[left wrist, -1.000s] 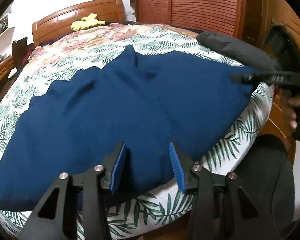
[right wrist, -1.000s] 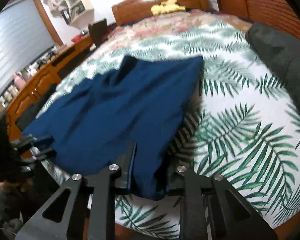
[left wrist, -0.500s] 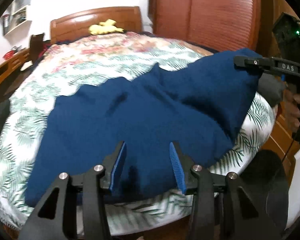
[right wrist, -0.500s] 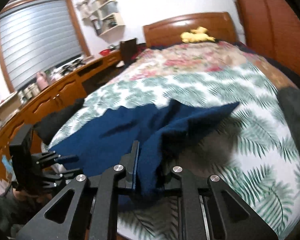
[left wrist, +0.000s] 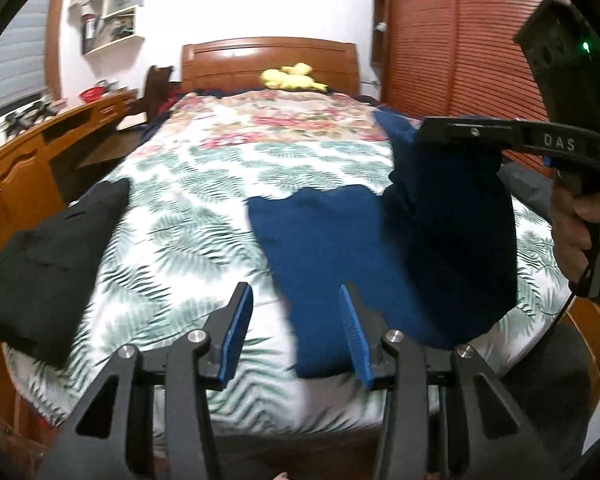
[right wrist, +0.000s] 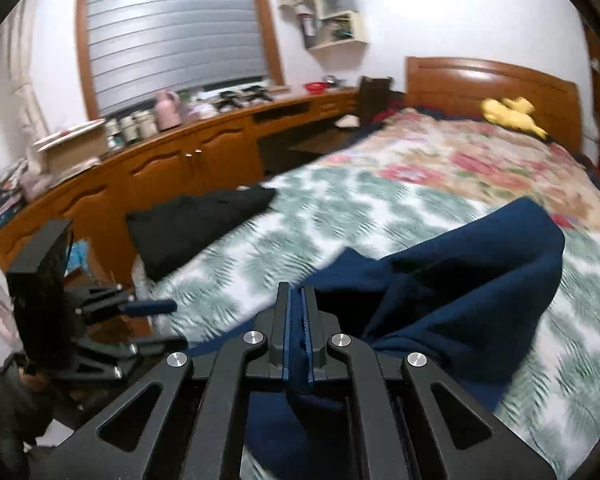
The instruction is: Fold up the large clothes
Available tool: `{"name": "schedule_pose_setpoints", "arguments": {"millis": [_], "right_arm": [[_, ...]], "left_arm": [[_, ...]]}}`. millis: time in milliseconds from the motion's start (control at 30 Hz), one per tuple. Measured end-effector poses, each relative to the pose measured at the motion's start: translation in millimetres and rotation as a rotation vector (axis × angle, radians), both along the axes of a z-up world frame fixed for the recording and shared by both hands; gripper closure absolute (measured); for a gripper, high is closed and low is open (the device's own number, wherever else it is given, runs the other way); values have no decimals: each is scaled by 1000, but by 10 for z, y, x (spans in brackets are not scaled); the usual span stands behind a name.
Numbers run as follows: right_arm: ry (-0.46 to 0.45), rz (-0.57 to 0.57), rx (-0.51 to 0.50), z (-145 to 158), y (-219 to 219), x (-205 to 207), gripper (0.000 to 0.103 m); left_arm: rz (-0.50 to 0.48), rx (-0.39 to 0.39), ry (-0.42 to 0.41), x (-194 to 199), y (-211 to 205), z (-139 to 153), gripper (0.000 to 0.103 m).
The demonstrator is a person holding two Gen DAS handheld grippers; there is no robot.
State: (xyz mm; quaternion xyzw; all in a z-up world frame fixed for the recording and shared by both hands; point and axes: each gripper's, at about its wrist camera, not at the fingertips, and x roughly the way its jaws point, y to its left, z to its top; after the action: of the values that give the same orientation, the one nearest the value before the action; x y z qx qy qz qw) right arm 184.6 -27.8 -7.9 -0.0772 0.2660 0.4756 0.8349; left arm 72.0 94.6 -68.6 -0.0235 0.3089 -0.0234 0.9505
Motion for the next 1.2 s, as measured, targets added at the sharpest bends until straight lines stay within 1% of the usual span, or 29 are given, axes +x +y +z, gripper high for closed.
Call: {"name": "schedule_pose_setpoints", "arguments": {"millis": [100,167,267,333,367,500,733,867,967,1033,1100,1200], "right_arm": [[81,69,1,-93,381,20,100],[76,64,-25,-157,516,4,99],[82,99,-46,-182,613,-54,93],[42,99,-62,-128,579,-113,83],[18,98,-63,-79,541,-148,82],[-24,53,-86,-16,329,-143,82],[-19,-46,-106,-158,-93,66,82],[-28,-89,-118,-323,-333,107,81],[-29,-106,-130,-492,-456,125,74],[-6,-117,-136,-637,-531,162,67],[23,-133,-136,-821,-613,216,63],[42,-137,-164,-961,-643,269,63]], "left_arm": [[37,-9,3,-91,204,-31,59],[51,-10,3,-129,302,-41,59],[60,-19,1,-148,363,-57,59],[55,-25,-5,-138,364,-52,59],[51,-27,-9,-134,333,-45,59],[20,-39,-29,-158,186,24,59],[-52,-54,-36,-87,-108,92,59],[-79,-48,-16,-15,-284,86,59],[-93,-53,9,61,-378,22,59],[-95,-51,32,118,-443,-31,59],[-95,-47,51,144,-500,-80,59],[-78,-25,82,191,-549,-159,59]]}}
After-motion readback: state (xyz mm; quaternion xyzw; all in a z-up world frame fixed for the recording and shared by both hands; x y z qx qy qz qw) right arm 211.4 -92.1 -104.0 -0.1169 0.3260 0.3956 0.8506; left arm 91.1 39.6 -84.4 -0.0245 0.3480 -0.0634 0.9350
